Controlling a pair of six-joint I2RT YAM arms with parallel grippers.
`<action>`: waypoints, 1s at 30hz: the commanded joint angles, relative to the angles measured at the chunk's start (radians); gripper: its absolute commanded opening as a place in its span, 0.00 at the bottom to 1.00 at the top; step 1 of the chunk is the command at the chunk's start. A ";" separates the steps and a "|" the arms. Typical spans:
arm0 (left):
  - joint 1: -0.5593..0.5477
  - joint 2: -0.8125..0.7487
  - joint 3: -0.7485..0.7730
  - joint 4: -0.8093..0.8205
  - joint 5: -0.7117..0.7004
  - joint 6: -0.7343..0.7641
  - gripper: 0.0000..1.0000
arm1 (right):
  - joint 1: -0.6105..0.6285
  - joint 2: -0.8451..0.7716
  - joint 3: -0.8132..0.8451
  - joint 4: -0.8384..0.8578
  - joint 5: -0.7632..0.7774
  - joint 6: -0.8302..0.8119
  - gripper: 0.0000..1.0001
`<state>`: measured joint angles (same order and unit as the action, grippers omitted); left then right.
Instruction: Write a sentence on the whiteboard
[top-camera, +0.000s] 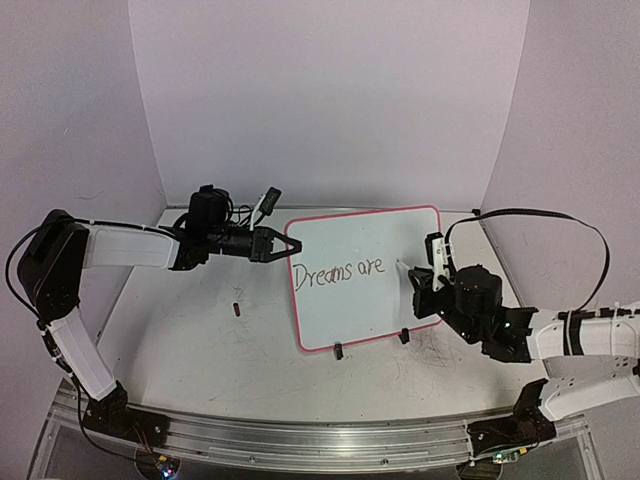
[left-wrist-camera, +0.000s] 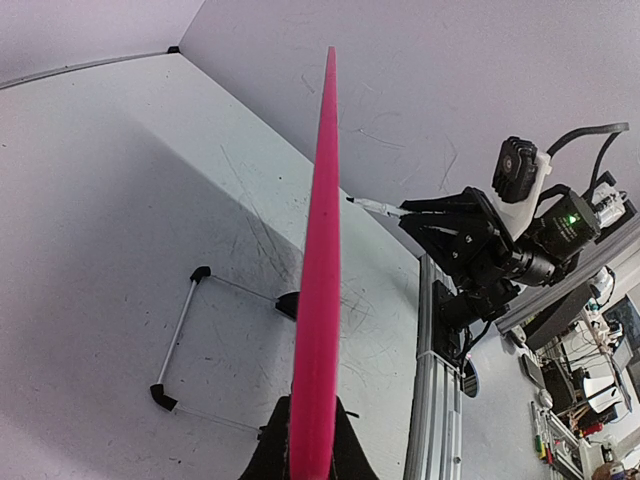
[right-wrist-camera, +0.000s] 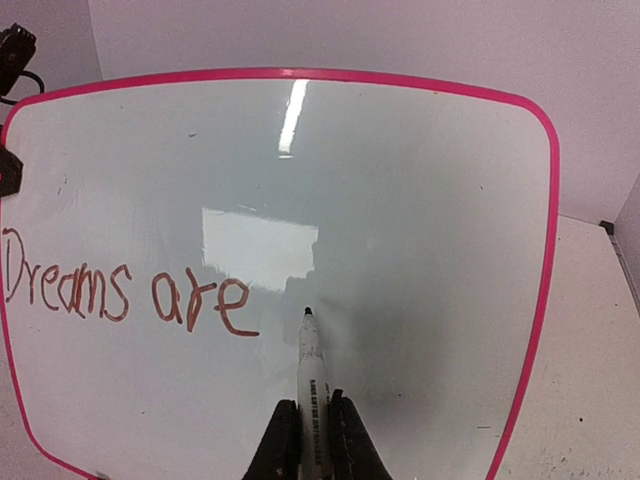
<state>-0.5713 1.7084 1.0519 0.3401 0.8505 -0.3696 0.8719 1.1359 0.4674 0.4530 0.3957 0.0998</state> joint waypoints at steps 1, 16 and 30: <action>-0.001 -0.033 0.010 -0.038 -0.048 0.016 0.00 | -0.011 0.037 0.070 0.071 -0.015 -0.025 0.00; -0.002 -0.031 0.011 -0.038 -0.045 0.015 0.00 | -0.020 0.081 0.086 0.062 -0.028 -0.014 0.00; -0.002 -0.032 0.011 -0.038 -0.045 0.017 0.00 | -0.019 0.129 0.112 0.021 0.023 0.011 0.00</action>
<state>-0.5716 1.7084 1.0519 0.3389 0.8466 -0.3710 0.8578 1.2517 0.5365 0.4860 0.3851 0.0963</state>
